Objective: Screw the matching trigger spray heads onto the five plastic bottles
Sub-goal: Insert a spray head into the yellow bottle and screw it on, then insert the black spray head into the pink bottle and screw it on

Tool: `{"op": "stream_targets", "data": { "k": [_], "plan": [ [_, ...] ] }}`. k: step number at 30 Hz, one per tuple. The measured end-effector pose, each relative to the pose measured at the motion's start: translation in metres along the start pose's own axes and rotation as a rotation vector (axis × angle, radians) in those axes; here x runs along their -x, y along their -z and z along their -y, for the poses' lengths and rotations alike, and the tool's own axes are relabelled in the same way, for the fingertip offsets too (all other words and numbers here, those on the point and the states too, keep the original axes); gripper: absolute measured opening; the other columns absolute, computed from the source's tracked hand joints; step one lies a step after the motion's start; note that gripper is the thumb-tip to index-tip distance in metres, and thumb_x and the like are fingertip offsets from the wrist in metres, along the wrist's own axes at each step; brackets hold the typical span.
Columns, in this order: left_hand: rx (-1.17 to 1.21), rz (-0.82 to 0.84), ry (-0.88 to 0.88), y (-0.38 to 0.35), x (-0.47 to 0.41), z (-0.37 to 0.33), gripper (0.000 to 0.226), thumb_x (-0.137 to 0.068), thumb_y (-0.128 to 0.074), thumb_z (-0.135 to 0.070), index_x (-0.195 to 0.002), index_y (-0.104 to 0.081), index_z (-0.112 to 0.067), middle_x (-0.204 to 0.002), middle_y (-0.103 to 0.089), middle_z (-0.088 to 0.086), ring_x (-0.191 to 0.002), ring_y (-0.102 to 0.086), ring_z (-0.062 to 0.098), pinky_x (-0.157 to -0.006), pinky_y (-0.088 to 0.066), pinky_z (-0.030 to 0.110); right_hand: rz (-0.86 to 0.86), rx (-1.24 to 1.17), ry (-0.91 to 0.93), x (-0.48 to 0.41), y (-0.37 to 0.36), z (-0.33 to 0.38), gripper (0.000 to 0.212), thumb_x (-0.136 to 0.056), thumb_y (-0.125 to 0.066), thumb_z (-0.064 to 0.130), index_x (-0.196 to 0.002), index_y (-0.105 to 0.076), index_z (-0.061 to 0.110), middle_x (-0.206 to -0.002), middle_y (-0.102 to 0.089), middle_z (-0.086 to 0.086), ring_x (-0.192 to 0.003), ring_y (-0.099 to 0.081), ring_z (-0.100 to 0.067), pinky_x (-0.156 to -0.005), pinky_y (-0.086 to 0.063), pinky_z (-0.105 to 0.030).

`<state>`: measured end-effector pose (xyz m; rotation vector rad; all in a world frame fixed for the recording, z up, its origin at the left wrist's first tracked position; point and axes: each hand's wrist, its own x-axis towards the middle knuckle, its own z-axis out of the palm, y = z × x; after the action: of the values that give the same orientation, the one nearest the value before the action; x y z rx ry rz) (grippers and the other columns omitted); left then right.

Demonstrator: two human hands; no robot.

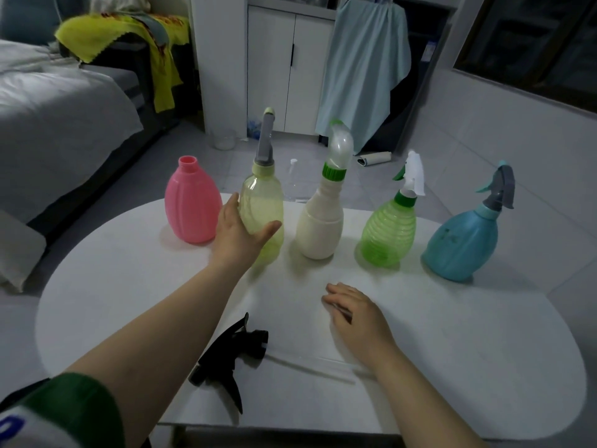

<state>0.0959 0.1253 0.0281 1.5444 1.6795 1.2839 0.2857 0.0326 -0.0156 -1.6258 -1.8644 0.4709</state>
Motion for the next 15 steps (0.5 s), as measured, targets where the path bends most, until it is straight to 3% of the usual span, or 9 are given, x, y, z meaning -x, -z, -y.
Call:
{"op": "stream_targets", "data": {
  "k": [3, 7, 11, 12, 15],
  "plan": [
    [0.022, -0.009, 0.005, 0.011, 0.019, 0.000, 0.086, -0.071, -0.068, -0.035, -0.136, -0.018, -0.009, -0.145, -0.025, 0.013, -0.133, -0.026, 0.027, -0.110, -0.026, 0.047, 0.008, -0.025, -0.024, 0.000, 0.000, -0.001, 0.021, -0.084, -0.054, 0.011, -0.101, -0.066, 0.009, -0.124, -0.059, -0.006, -0.123, -0.045, -0.014, -0.100, -0.025, -0.014],
    [-0.118, 0.041, -0.155, 0.047, 0.057, 0.010, 0.059, -0.073, -0.068, -0.024, -0.125, -0.042, -0.012, -0.136, -0.041, 0.011, -0.124, -0.037, 0.025, -0.101, -0.029, 0.034, 0.001, -0.028, -0.017, 0.000, 0.001, -0.003, 0.021, -0.084, -0.055, 0.012, -0.100, -0.066, 0.008, -0.123, -0.060, -0.005, -0.122, -0.045, -0.013, -0.101, -0.026, -0.015],
    [-0.381, 0.055, -0.163, 0.088, 0.076, 0.034, 0.046, -0.074, -0.067, -0.019, -0.117, -0.052, -0.010, -0.133, -0.047, 0.015, -0.123, -0.040, 0.032, -0.103, -0.029, 0.041, 0.026, -0.064, -0.052, -0.003, 0.003, -0.003, 0.020, -0.083, -0.055, 0.008, -0.100, -0.066, 0.005, -0.123, -0.060, -0.007, -0.122, -0.045, -0.016, -0.106, -0.033, -0.027],
    [-0.440, 0.069, -0.121, 0.094, 0.080, 0.041, 0.047, -0.076, -0.065, -0.022, -0.120, -0.050, -0.012, -0.136, -0.045, 0.013, -0.125, -0.038, 0.031, -0.106, -0.027, 0.042, 0.035, -0.073, -0.060, -0.002, 0.003, -0.003, 0.020, -0.083, -0.055, 0.008, -0.100, -0.066, 0.004, -0.123, -0.059, -0.007, -0.122, -0.045, -0.016, -0.105, -0.034, -0.026],
    [-0.608, 0.170, -0.060, 0.103, 0.089, 0.062, 0.051, -0.082, -0.053, -0.036, -0.128, -0.040, -0.019, -0.144, -0.034, 0.006, -0.133, -0.028, 0.025, -0.111, -0.016, 0.038, 0.080, -0.143, -0.113, -0.002, 0.005, 0.001, 0.020, -0.083, -0.055, 0.006, -0.100, -0.065, 0.003, -0.125, -0.057, -0.008, -0.119, -0.042, -0.010, -0.088, -0.031, -0.001]
  ]
}}
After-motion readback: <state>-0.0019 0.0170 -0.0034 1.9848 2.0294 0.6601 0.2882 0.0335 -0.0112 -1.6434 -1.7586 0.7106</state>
